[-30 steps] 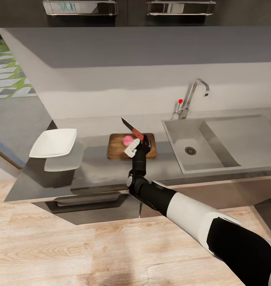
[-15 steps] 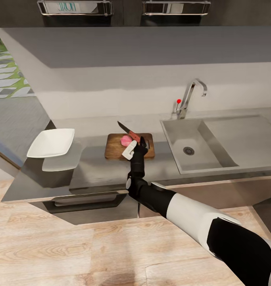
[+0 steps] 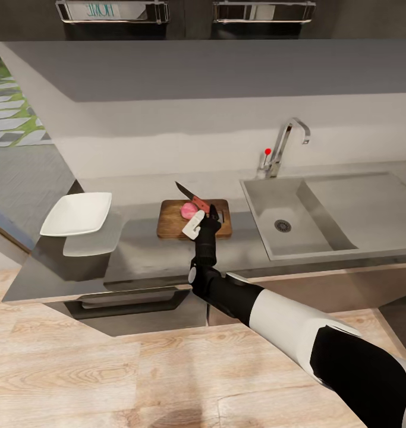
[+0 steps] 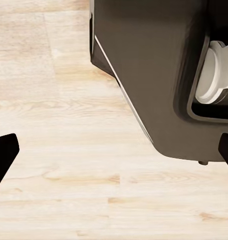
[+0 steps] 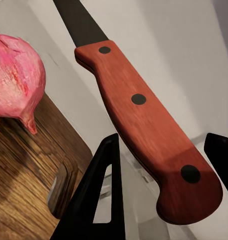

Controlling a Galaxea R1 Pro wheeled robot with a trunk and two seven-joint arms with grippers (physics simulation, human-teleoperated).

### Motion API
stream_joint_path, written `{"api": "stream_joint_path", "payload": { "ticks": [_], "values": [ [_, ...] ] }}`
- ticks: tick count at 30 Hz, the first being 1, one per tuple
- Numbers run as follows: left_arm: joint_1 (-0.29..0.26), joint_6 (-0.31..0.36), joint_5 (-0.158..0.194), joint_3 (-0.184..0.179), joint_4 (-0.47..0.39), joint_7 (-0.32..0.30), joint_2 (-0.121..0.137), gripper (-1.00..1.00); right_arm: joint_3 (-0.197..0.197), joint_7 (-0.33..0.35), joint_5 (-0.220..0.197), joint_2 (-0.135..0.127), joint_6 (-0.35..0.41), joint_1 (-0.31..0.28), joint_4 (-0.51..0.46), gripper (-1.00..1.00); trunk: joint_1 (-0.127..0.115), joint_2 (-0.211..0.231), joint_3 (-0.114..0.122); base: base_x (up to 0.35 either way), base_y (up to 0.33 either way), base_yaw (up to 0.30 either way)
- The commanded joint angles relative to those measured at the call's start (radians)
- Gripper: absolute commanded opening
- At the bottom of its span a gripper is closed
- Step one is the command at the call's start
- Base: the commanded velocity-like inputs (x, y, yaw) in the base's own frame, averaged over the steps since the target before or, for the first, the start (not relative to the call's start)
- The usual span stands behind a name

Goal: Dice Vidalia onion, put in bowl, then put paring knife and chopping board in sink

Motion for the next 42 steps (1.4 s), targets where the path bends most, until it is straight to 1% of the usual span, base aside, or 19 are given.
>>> {"api": "stream_joint_path", "payload": {
  "ticks": [1,6,10,14,16,18,21,24,42],
  "values": [
    [0.001,-0.001,0.010,-0.006,-0.002,-0.001,0.001,1.00,0.004,-0.003,0.003,0.000,0.010,-0.001,0.000,-1.00,0.001,-0.002,-0.001,-0.049,-0.017,0.000],
    [0.001,-0.001,0.010,-0.006,-0.002,-0.001,0.001,1.00,0.004,-0.003,0.003,0.000,0.010,-0.001,0.000,-1.00,0.001,-0.002,-0.001,-0.203,-0.091,0.000],
    [0.001,-0.001,0.010,-0.006,-0.002,-0.001,0.001,1.00,0.006,-0.003,0.003,0.000,0.011,-0.001,0.001,-1.00,0.001,-0.002,-0.001,-0.070,-0.022,0.000],
    [0.001,-0.001,0.010,-0.006,-0.002,-0.001,0.001,1.00,0.021,-0.003,0.003,0.000,0.011,-0.001,0.003,-1.00,0.001,-0.002,-0.001,-0.007,-0.002,0.000],
    [0.001,-0.001,0.010,-0.006,-0.002,-0.001,0.001,1.00,0.022,-0.003,0.003,0.000,0.011,-0.001,0.004,-1.00,0.001,-0.002,-0.001,-0.001,0.000,0.000],
    [0.001,-0.001,0.010,-0.006,-0.002,-0.001,0.001,1.00,0.023,-0.003,0.003,0.000,0.011,-0.001,0.005,-1.00,0.001,-0.002,-0.001,0.000,0.000,0.000],
    [0.001,-0.001,0.010,-0.006,-0.002,-0.001,0.001,1.00,0.023,-0.003,0.003,0.000,0.049,-0.001,0.006,-1.00,0.001,-0.002,-0.001,0.000,0.000,0.000],
    [0.001,-0.001,0.010,-0.006,-0.002,-0.001,0.001,1.00,0.023,-0.004,0.003,0.000,0.062,-0.001,0.006,-1.00,0.001,-0.002,-0.001,0.000,0.000,0.000],
    [0.001,-0.001,0.010,-0.006,-0.002,-0.001,0.001,1.00,0.023,-0.003,0.003,0.000,0.068,-0.001,0.007,-1.00,0.001,-0.002,-0.001,0.025,-0.011,0.000]
  ]
}}
